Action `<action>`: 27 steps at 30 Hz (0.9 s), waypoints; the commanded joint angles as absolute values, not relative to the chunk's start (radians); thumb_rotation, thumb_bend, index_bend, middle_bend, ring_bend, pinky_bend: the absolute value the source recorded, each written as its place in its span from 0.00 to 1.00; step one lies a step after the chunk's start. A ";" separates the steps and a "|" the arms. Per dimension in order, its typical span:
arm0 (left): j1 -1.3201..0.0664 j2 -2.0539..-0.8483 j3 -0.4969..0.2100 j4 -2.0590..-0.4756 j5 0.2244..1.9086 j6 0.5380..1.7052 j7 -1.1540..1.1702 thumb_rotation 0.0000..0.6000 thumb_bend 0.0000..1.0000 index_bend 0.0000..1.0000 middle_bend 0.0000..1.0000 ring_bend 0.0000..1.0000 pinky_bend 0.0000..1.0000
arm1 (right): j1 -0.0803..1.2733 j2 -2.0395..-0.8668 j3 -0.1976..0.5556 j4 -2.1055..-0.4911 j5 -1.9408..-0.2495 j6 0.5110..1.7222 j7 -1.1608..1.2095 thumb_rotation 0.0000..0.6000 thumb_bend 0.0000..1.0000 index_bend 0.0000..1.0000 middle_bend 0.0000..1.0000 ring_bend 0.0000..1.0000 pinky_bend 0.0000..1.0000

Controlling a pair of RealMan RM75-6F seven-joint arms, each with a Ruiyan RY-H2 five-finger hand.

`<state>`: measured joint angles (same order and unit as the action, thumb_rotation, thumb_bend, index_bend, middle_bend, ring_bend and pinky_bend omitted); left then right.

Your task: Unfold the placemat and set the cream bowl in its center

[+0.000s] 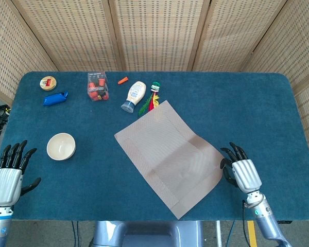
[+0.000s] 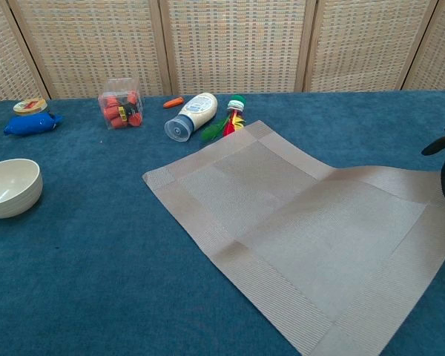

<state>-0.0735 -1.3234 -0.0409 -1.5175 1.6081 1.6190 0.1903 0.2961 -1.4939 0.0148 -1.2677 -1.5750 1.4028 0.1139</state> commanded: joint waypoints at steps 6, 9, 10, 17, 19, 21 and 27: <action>-0.074 -1.324 -0.041 -1.517 1.606 1.615 0.192 1.00 0.13 0.17 0.00 0.00 0.00 | 0.347 -1.452 0.077 -1.219 -1.525 1.330 0.124 1.00 0.60 0.70 0.29 0.07 0.18; -0.074 -1.324 -0.042 -1.517 1.603 1.613 0.191 1.00 0.13 0.17 0.00 0.00 0.00 | 0.368 -1.441 0.096 -1.209 -1.503 1.294 0.128 1.00 0.60 0.71 0.29 0.07 0.18; -0.075 -1.324 -0.043 -1.516 1.601 1.611 0.190 1.00 0.13 0.17 0.00 0.00 0.00 | 0.376 -1.439 0.102 -1.202 -1.495 1.280 0.126 1.00 0.60 0.71 0.30 0.07 0.18; -0.077 -1.326 -0.045 -1.511 1.592 1.603 0.190 1.00 0.13 0.17 0.00 0.00 0.00 | 0.431 -1.450 0.134 -1.151 -1.458 1.197 0.111 1.00 0.60 0.72 0.30 0.08 0.19; -0.077 -1.327 -0.045 -1.509 1.591 1.602 0.193 1.00 0.13 0.17 0.00 0.00 0.00 | 0.454 -1.457 0.146 -1.131 -1.445 1.165 0.100 1.00 0.60 0.72 0.31 0.08 0.20; -0.077 -1.327 -0.046 -1.508 1.590 1.601 0.194 1.00 0.13 0.17 0.00 0.00 0.00 | 0.470 -1.460 0.152 -1.117 -1.437 1.142 0.087 1.00 0.60 0.72 0.31 0.08 0.20; -0.079 -1.328 -0.049 -1.505 1.582 1.597 0.193 1.00 0.13 0.17 0.00 0.00 0.00 | 0.498 -1.469 0.188 -1.081 -1.389 1.112 0.048 1.00 0.58 0.63 0.22 0.05 0.15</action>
